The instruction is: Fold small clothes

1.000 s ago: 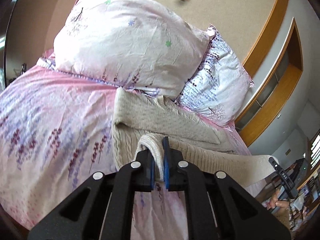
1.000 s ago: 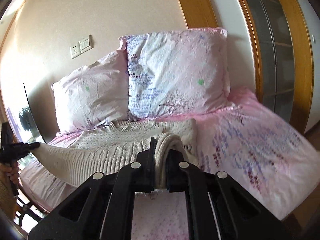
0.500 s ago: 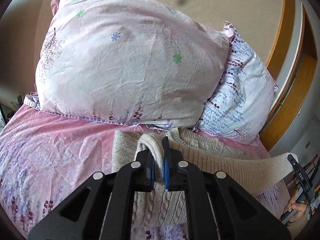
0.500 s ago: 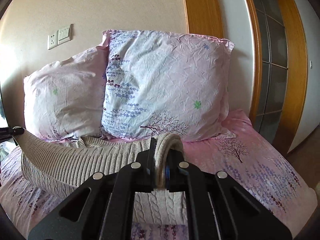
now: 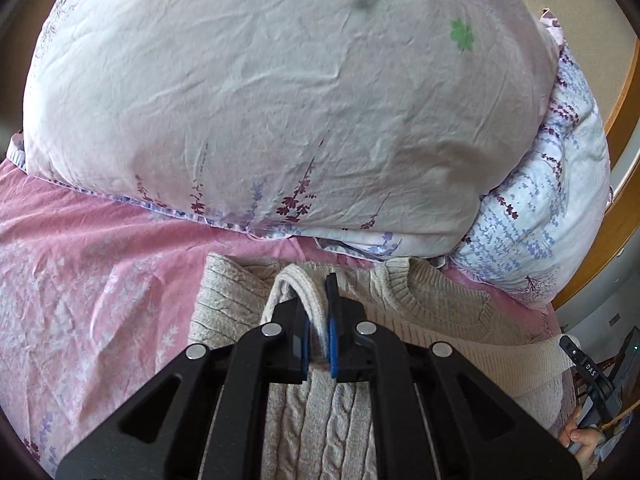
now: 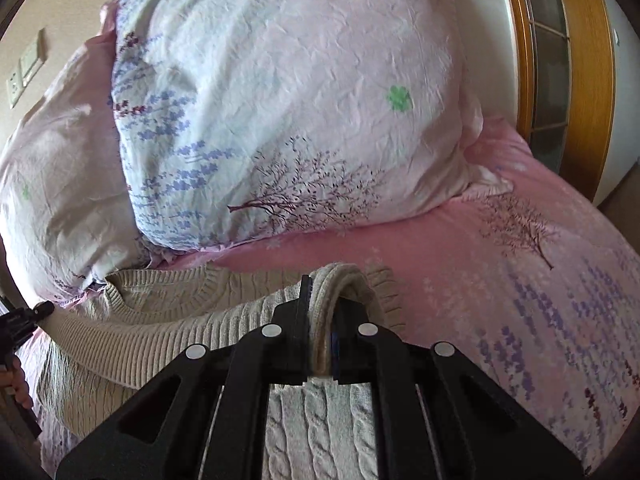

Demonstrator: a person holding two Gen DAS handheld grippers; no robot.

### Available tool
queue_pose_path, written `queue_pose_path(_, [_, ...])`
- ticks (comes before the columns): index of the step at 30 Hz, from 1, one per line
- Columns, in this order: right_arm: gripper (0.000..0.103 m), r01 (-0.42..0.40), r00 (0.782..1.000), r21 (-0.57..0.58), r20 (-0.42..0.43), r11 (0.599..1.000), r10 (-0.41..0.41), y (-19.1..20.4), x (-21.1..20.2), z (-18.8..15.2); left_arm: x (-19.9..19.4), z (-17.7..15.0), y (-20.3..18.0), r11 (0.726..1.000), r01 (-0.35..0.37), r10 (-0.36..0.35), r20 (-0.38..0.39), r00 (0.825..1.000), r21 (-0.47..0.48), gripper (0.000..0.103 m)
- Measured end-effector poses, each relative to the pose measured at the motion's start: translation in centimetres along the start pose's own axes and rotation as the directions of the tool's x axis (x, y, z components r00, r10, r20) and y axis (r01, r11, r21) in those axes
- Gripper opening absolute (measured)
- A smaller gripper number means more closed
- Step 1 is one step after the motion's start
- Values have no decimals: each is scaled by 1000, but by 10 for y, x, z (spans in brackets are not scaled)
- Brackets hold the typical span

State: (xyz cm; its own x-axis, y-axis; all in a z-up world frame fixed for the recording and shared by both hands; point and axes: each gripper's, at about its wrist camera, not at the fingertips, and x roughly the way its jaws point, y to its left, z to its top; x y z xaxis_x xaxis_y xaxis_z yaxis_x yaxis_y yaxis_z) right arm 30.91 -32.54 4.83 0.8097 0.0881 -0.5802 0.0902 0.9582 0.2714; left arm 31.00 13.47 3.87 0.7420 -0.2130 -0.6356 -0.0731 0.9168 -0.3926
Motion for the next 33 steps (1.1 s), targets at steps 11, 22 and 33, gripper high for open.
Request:
queue_pose_path(11, [46,-116,983,241,-108,964,145,-19,43,14,31,7,6,994,79,-84,-64,994,-76,18])
queue_pose_path(22, [52,-58,997,191,-33,980,66,-53,-29,-1,-35,5,27,992,124,-124,-8,992,-40,45])
queue_pose_path(33, [38,-109,979,153,-152,982,132,-61,-44,-54,-49,-50,31,991,60,-47,-117,992,118,44])
